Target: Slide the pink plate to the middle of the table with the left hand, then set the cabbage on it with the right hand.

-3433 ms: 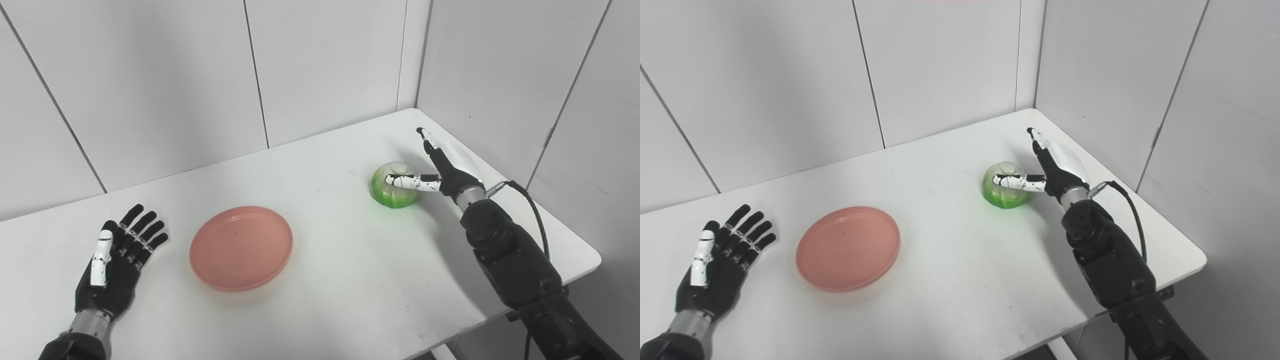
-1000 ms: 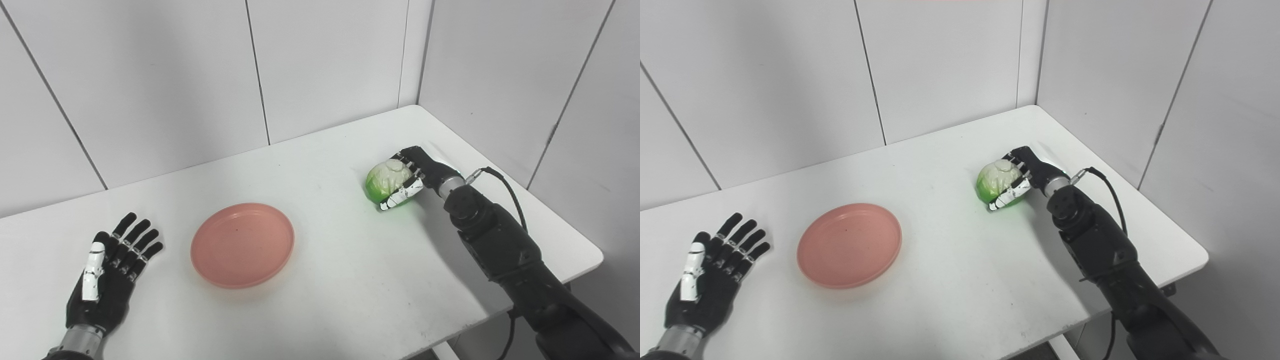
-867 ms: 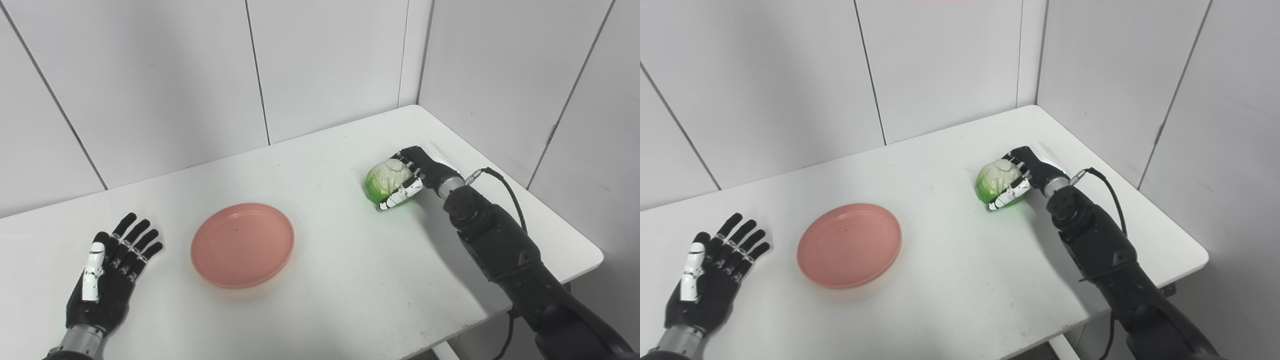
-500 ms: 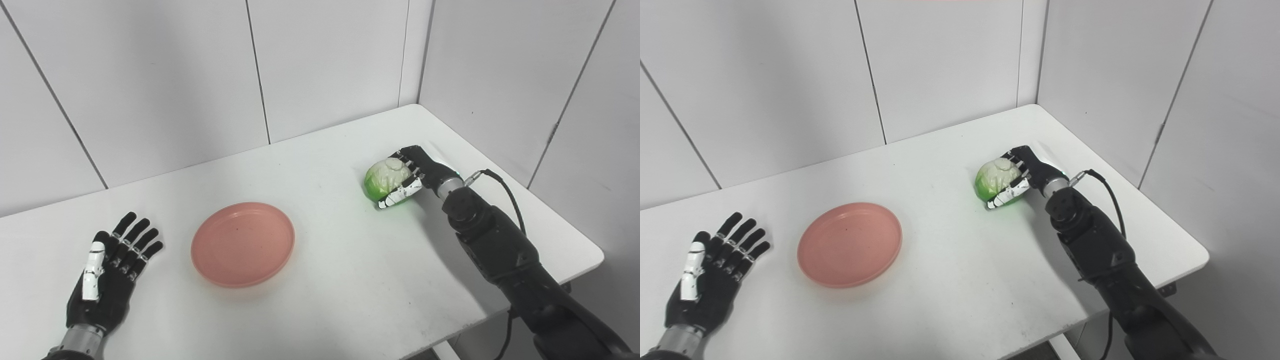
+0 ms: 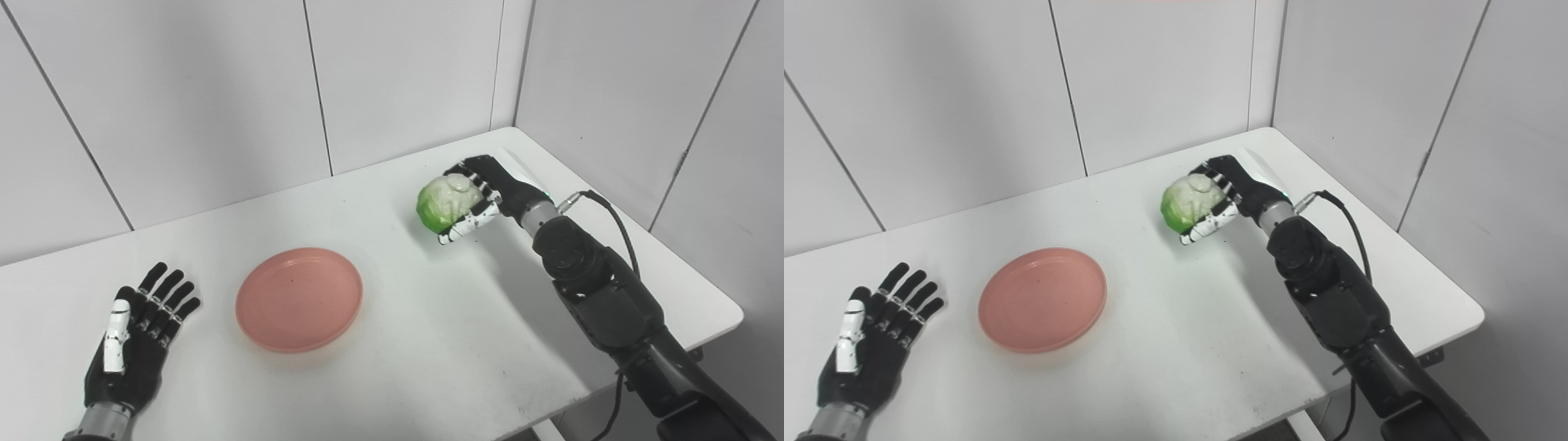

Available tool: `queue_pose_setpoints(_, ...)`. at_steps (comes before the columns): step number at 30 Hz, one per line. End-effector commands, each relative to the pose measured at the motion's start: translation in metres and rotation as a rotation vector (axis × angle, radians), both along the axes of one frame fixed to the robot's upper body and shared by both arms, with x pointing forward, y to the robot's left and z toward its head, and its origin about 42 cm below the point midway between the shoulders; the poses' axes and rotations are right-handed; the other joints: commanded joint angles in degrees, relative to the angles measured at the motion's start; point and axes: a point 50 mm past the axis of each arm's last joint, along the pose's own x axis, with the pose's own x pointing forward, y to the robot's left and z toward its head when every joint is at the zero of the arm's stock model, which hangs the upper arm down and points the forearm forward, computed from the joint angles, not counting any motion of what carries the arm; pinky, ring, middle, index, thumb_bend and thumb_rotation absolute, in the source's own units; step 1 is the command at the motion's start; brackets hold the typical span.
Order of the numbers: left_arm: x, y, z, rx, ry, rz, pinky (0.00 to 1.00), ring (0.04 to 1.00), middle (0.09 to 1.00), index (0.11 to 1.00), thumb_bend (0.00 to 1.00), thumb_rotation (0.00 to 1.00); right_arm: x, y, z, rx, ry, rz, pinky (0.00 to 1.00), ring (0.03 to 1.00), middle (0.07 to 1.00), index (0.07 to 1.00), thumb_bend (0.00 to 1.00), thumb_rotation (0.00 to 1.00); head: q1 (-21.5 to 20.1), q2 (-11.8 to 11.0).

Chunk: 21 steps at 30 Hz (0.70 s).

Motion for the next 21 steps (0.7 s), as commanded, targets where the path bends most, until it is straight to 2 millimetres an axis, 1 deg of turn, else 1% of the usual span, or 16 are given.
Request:
queue_pose_setpoints(1, -0.023, -0.013, -0.036, -0.007, 0.157, -0.013, 0.87, 0.888, 0.895, 0.883, 0.56, 0.86, 0.007, 0.013, 0.035, 0.001, -0.083, 0.035, 0.33, 0.393, 0.444, 0.527, 0.52, 0.00, 1.40, 0.14)
queue_pose_setpoints(2, -0.026, -0.016, -0.034, -0.006, 0.153, -0.013, 0.87, 0.889, 0.897, 0.885, 0.56, 0.87, 0.007, 0.021, 0.039, 0.004, -0.088, 0.067, 0.33, 0.393, 0.444, 0.527, 0.52, 0.00, 2.94, 0.14)
queue_pose_setpoints(3, -0.028, -0.019, -0.032, -0.005, 0.151, -0.013, 0.87, 0.893, 0.901, 0.890, 0.55, 0.88, 0.007, 0.026, 0.042, 0.007, -0.090, 0.089, 0.33, 0.401, 0.450, 0.525, 0.53, 0.00, 3.19, 0.14)
queue_pose_setpoints(4, -0.031, -0.023, -0.030, -0.002, 0.149, -0.011, 0.88, 0.893, 0.901, 0.891, 0.54, 0.89, 0.008, 0.035, 0.045, 0.008, -0.092, 0.115, 0.34, 0.403, 0.451, 0.524, 0.53, 0.00, 4.77, 0.19)
queue_pose_setpoints(5, -0.033, -0.025, -0.029, -0.001, 0.148, -0.010, 0.87, 0.894, 0.903, 0.891, 0.53, 0.90, 0.008, 0.041, 0.047, 0.008, -0.093, 0.132, 0.34, 0.409, 0.454, 0.521, 0.53, 0.00, 4.77, 0.19)
queue_pose_setpoints(6, -0.036, -0.029, -0.027, 0.000, 0.151, -0.006, 0.87, 0.898, 0.907, 0.895, 0.52, 0.92, 0.009, 0.048, 0.049, 0.006, -0.096, 0.153, 0.34, 0.409, 0.454, 0.521, 0.53, 0.00, 6.36, 0.17)
queue_pose_setpoints(10, -0.045, -0.043, -0.019, -0.002, 0.163, 0.009, 0.87, 0.901, 0.907, 0.896, 0.51, 0.94, 0.012, 0.071, 0.052, 0.020, -0.099, 0.234, 0.33, 0.407, 0.452, 0.526, 0.52, 0.00, 9.81, 0.37)
queue_pose_setpoints(11, -0.047, -0.048, -0.017, -0.005, 0.167, 0.012, 0.87, 0.899, 0.904, 0.894, 0.50, 0.96, 0.013, 0.077, 0.053, 0.026, -0.095, 0.253, 0.33, 0.403, 0.452, 0.526, 0.52, 0.00, 11.72, 0.52)
queue_pose_setpoints(12, -0.048, -0.052, -0.014, -0.007, 0.170, 0.015, 0.87, 0.897, 0.903, 0.893, 0.49, 0.96, 0.015, 0.085, 0.052, 0.031, -0.092, 0.271, 0.33, 0.403, 0.453, 0.525, 0.52, 0.00, 11.72, 0.52)
queue_pose_setpoints(13, -0.050, -0.056, -0.013, -0.010, 0.173, 0.017, 0.87, 0.896, 0.901, 0.892, 0.48, 0.97, 0.016, 0.090, 0.052, 0.033, -0.088, 0.286, 0.33, 0.405, 0.455, 0.523, 0.53, 0.00, 13.61, 0.65)
queue_pose_setpoints(14, -0.051, -0.059, -0.011, -0.008, 0.177, 0.021, 0.87, 0.896, 0.901, 0.891, 0.48, 0.98, 0.018, 0.097, 0.051, 0.037, -0.085, 0.304, 0.34, 0.406, 0.455, 0.523, 0.53, 0.00, 13.61, 0.65)
queue_pose_setpoints(15, -0.052, -0.063, -0.009, -0.003, 0.178, 0.025, 0.87, 0.896, 0.900, 0.890, 0.48, 0.98, 0.019, 0.105, 0.050, 0.033, -0.081, 0.325, 0.34, 0.405, 0.455, 0.523, 0.52, 0.00, 15.41, 0.72)
queue_pose_setpoints(16, -0.053, -0.065, -0.008, 0.001, 0.179, 0.028, 0.88, 0.898, 0.904, 0.894, 0.47, 0.99, 0.020, 0.110, 0.049, 0.030, -0.078, 0.339, 0.33, 0.401, 0.452, 0.525, 0.52, 0.00, 15.41, 0.72)
queue_pose_setpoints(18, -0.054, -0.073, -0.006, 0.007, 0.181, 0.035, 0.89, 0.907, 0.912, 0.901, 0.46, 1.00, 0.022, 0.127, 0.045, 0.033, -0.061, 0.379, 0.32, 0.397, 0.448, 0.527, 0.52, 0.00, 17.48, 0.84)
queue_pose_setpoints(21, -0.053, -0.081, -0.003, 0.009, 0.189, 0.048, 0.90, 0.915, 0.920, 0.906, 0.46, 1.00, 0.025, 0.149, 0.037, 0.040, -0.040, 0.419, 0.32, 0.389, 0.445, 0.530, 0.52, 0.00, 18.49, 0.99)
